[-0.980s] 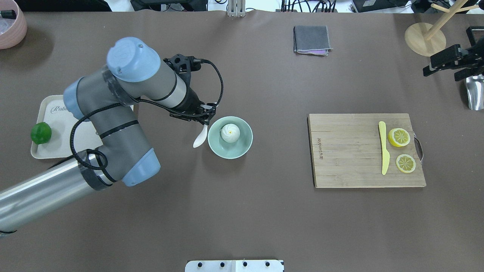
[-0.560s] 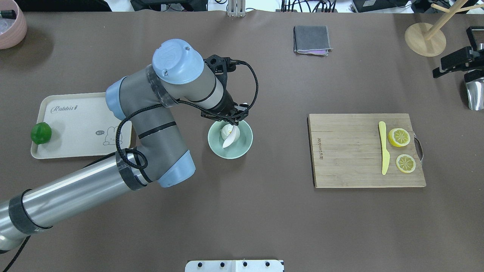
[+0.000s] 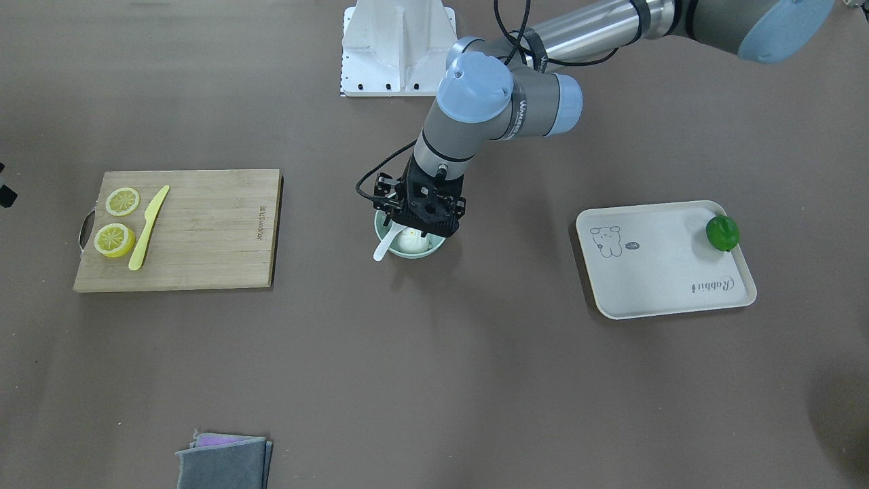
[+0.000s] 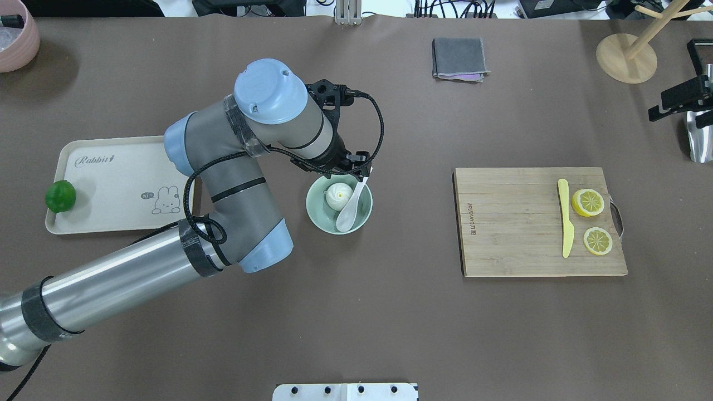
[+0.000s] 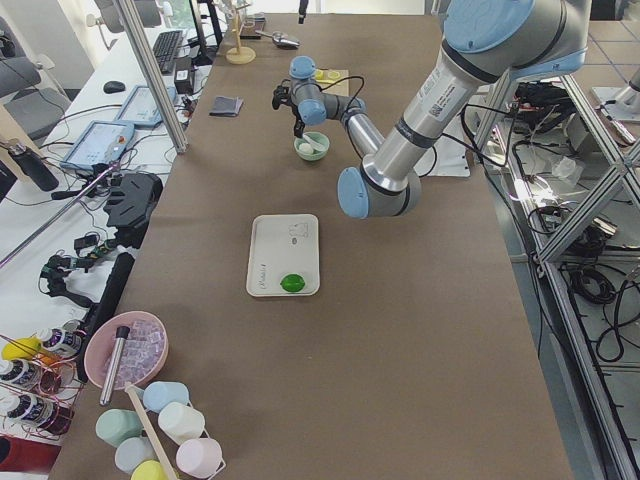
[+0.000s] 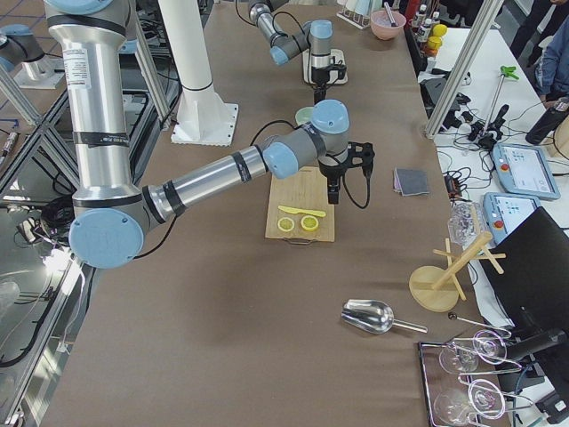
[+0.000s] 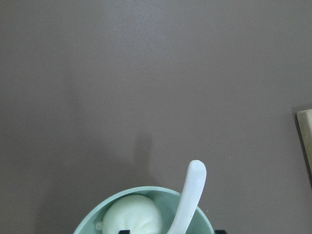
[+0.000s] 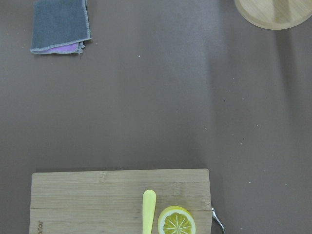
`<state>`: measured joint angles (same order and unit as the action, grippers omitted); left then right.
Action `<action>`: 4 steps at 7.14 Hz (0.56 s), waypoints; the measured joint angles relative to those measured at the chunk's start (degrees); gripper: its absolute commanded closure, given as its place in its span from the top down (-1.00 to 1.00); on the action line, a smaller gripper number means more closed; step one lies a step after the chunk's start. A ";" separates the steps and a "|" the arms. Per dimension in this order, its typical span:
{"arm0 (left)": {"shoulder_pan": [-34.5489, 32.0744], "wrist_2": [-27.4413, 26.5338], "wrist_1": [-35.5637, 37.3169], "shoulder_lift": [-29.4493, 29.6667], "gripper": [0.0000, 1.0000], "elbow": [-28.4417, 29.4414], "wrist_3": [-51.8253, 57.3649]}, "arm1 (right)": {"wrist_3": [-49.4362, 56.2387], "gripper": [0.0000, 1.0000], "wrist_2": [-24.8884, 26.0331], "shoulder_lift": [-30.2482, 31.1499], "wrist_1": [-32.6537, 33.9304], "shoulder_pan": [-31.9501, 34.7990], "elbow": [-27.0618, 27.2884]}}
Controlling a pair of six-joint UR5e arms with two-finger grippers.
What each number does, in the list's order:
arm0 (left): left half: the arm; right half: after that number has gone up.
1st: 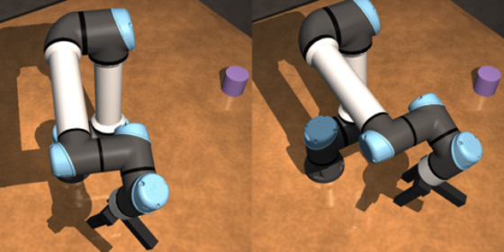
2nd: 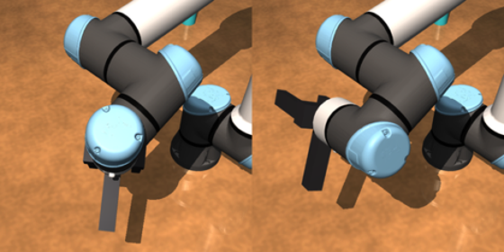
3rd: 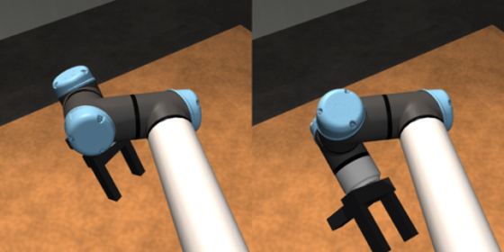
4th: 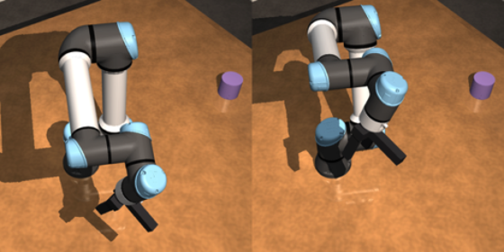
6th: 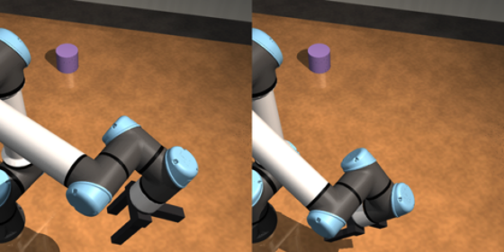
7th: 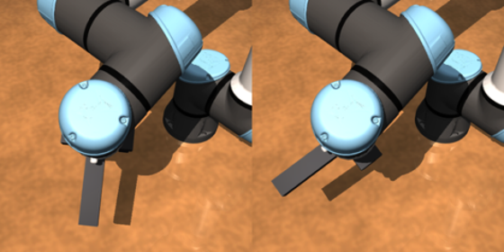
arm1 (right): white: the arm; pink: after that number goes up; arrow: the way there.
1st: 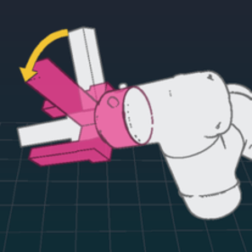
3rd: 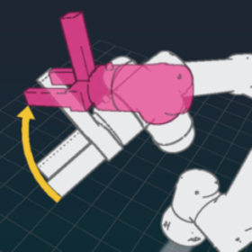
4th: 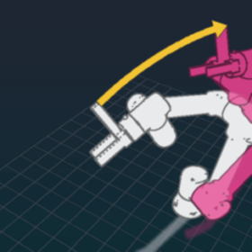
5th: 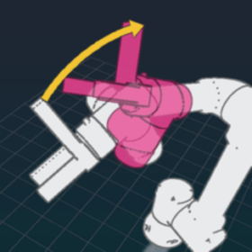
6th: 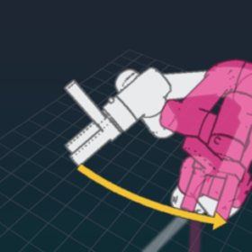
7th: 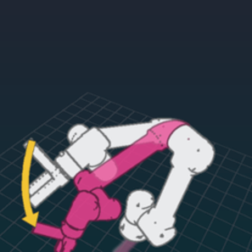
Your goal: Put spoon and bun in bowl
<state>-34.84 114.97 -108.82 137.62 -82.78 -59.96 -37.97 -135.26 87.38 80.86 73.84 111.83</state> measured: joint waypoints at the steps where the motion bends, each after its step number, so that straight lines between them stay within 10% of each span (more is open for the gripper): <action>1: -0.71 0.01 0.22 -0.82 0.95 -0.41 1.33 | 1.49 0.99 0.00 1.13 0.02 0.48 0.31; 4: -8.68 0.46 7.35 -15.28 0.95 -11.98 13.52 | 15.27 0.99 -0.04 6.12 0.31 4.84 -0.88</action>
<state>-43.52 115.43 -101.47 122.35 -94.77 -46.43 -22.70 -135.30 93.50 81.17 78.68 110.95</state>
